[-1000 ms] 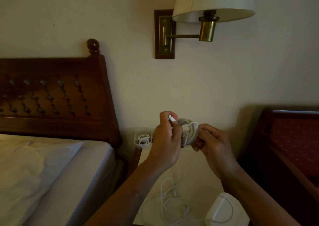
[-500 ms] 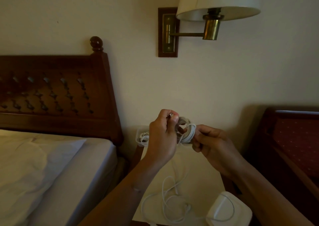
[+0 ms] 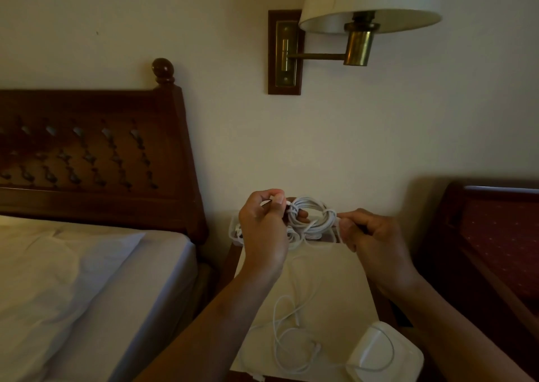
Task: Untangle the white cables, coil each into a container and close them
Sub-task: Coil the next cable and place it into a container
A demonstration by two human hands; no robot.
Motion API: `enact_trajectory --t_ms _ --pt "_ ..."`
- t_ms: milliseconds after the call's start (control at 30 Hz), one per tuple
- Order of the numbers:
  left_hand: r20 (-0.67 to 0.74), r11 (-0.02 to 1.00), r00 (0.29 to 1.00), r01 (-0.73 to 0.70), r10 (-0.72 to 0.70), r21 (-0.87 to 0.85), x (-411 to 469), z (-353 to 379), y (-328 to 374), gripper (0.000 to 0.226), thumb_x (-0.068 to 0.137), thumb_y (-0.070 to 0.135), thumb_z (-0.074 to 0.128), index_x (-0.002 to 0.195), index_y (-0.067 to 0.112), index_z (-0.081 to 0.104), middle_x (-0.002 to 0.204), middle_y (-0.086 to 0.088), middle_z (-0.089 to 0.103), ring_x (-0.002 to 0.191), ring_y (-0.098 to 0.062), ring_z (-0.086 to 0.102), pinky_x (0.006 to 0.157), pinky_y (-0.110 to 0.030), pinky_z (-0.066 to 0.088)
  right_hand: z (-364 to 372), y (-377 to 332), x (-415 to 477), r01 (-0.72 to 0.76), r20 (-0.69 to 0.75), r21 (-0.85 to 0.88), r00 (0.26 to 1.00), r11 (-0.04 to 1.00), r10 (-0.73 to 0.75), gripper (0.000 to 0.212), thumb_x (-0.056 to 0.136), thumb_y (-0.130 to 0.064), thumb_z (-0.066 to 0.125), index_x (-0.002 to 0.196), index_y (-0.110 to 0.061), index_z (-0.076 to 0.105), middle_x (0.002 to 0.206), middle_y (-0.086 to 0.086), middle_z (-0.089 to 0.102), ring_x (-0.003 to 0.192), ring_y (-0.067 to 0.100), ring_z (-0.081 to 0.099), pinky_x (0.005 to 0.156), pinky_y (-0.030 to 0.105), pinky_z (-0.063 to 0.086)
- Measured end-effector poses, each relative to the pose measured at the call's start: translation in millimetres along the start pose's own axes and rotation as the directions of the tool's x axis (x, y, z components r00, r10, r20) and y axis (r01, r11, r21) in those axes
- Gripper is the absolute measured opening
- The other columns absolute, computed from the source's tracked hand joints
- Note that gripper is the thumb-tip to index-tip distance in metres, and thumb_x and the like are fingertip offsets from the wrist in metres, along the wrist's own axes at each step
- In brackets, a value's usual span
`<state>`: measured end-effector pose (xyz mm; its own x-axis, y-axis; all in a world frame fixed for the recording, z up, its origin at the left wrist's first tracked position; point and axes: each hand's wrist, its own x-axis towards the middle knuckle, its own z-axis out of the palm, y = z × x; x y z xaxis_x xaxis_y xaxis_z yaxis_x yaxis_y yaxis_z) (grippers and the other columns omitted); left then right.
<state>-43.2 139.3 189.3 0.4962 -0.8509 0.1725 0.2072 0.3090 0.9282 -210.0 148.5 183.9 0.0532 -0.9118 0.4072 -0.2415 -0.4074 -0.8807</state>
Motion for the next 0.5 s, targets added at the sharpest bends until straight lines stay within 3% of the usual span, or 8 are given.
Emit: enact_trajectory --t_ms 100,167,233,300,400,500 --pt "0.014 0.988 0.995 0.097 -0.096 -0.116 1 -4 -5 0.013 0.103 0.005 0.057 0.098 0.0 0.069 0.086 -0.02 0.072 0.085 -0.048 0.072 0.08 -0.057 0.06 -4 5 0 0.015 -0.009 -0.065 1.0 0.998 -0.015 0.026 0.099 -0.004 0.06 0.087 -0.019 0.078 0.07 0.001 0.06 0.064 0.01 0.053 0.063 0.032 0.045" --pt "0.037 0.99 0.995 0.098 -0.095 -0.099 -1 -5 -10 0.013 0.103 0.006 0.058 0.1 -0.001 0.068 0.085 -0.019 0.073 0.082 -0.046 0.073 0.081 -0.057 0.06 -6 10 -1 -0.021 0.0 -0.061 1.0 0.998 0.021 0.025 0.1 -0.006 0.059 0.092 -0.019 0.078 0.07 -0.001 0.061 0.064 0.007 0.053 0.063 0.028 0.046" --pt "0.066 1.0 0.998 0.015 -0.015 0.0 -3 -7 -17 0.009 0.1 0.006 0.061 0.098 0.003 0.069 0.085 -0.017 0.075 0.082 -0.041 0.074 0.077 -0.051 0.062 -7 15 -4 -0.096 0.036 -0.05 0.995 0.994 0.097 0.024 0.101 -0.009 0.058 0.094 -0.021 0.078 0.071 0.003 0.063 0.065 0.007 0.056 0.063 0.024 0.048" --pt "0.105 0.979 0.986 -0.141 0.126 0.146 -7 -10 -26 0.007 0.097 0.005 0.066 0.093 0.011 0.069 0.079 -0.008 0.075 0.074 -0.023 0.075 0.065 -0.032 0.059 -5 21 -7 -0.197 0.074 0.004 0.978 0.98 0.196 0.024 0.101 -0.008 0.058 0.096 -0.018 0.079 0.077 0.004 0.069 0.072 0.012 0.062 0.067 0.022 0.054" --pt "0.185 0.904 0.937 -0.336 0.295 0.263 -11 -12 -36 0.01 0.097 0.007 0.067 0.093 0.016 0.065 0.08 0.007 0.073 0.073 -0.007 0.073 0.06 -0.016 0.053 -1 21 -11 -0.318 0.157 0.202 0.944 0.926 0.29 0.028 0.101 -0.004 0.054 0.095 -0.01 0.08 0.083 0.012 0.074 0.074 0.021 0.065 0.066 0.026 0.056" --pt "0.249 0.845 0.893 -0.44 0.376 0.304 -13 -9 -41 0.01 0.098 0.007 0.065 0.095 0.016 0.064 0.078 0.013 0.072 0.073 -0.001 0.073 0.059 -0.012 0.053 -1 16 -12 -0.319 0.187 0.249 0.942 0.914 0.278 0.029 0.101 -0.031 0.057 0.099 -0.014 0.08 0.087 0.015 0.075 0.074 0.021 0.068 0.066 0.028 0.058"
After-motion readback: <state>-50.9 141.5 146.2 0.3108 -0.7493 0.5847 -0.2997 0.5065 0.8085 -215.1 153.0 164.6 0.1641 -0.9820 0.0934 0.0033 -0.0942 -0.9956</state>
